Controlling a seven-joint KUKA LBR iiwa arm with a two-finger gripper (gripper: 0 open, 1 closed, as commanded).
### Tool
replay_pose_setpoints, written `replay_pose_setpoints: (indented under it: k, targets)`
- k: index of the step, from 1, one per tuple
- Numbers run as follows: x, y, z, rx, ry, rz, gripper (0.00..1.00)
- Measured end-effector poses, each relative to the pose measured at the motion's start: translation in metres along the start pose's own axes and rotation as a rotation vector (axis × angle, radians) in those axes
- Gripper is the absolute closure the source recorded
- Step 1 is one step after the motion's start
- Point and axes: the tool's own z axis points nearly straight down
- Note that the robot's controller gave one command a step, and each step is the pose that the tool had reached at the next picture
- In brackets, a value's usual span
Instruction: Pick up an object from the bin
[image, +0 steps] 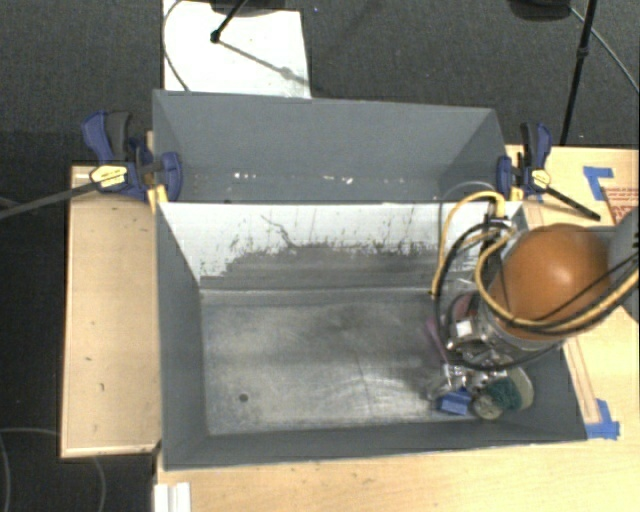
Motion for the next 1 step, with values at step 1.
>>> replay_pose_setpoints:
  k: [1]
  targets:
    - [0.0148, 0.0073, -0.1665, 0.003, 0.006, -0.119, 1.0]
